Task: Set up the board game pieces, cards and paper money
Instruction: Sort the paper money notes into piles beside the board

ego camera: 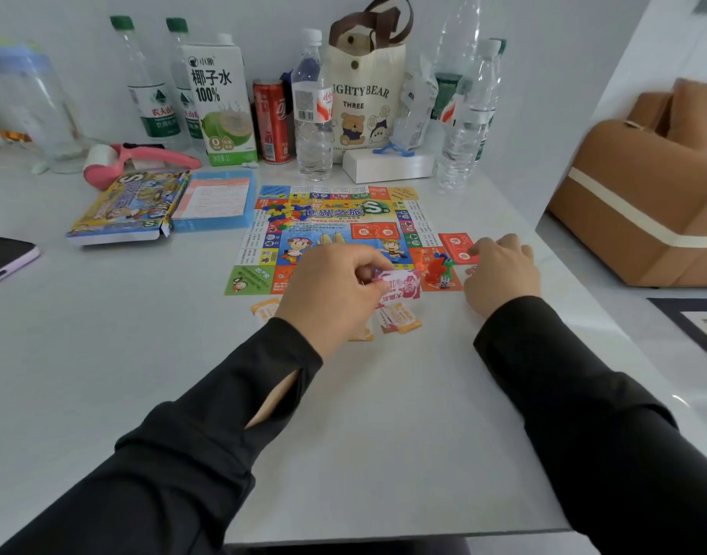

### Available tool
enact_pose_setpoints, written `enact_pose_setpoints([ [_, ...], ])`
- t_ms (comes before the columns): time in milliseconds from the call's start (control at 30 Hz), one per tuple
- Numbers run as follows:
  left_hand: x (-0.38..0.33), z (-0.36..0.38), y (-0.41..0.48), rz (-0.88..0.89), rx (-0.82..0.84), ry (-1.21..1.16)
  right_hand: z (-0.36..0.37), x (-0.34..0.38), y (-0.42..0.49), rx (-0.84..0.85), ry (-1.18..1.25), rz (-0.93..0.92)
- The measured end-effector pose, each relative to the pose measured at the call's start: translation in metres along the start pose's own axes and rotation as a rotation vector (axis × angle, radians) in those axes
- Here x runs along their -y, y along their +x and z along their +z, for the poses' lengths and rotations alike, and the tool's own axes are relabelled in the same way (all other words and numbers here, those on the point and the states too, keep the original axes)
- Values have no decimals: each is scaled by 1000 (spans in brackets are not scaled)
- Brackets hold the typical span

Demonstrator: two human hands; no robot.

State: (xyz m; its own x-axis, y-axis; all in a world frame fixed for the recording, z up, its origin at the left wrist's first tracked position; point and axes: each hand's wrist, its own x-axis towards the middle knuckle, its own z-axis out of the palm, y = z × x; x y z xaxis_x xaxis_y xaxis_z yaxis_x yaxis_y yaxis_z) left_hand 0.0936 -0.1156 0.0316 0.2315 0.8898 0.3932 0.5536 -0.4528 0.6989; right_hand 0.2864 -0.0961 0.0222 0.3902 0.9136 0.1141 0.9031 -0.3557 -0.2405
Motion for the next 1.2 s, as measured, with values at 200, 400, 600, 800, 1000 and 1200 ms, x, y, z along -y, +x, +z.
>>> enact_pose_setpoints([
  [200, 7, 6, 7, -34, -11, -49, -4, -3, 4, 95, -53, -1],
  [400, 16, 11, 6, -80, 7, -78, -10, 0, 0, 165, -54, -25],
  [600, 19, 8, 7, -105, 1, -103, -18, 4, -6, 245, -147, -77],
  [800, 18, 9, 5, -139, 22, -141, -24, 4, -9, 284, -198, -64],
  [1000, 18, 9, 3, -133, 30, -112, -28, -3, -14, 313, -146, -74],
  [1200, 18, 9, 2, -151, 35, -147, -32, -4, -17, 322, -96, -69],
])
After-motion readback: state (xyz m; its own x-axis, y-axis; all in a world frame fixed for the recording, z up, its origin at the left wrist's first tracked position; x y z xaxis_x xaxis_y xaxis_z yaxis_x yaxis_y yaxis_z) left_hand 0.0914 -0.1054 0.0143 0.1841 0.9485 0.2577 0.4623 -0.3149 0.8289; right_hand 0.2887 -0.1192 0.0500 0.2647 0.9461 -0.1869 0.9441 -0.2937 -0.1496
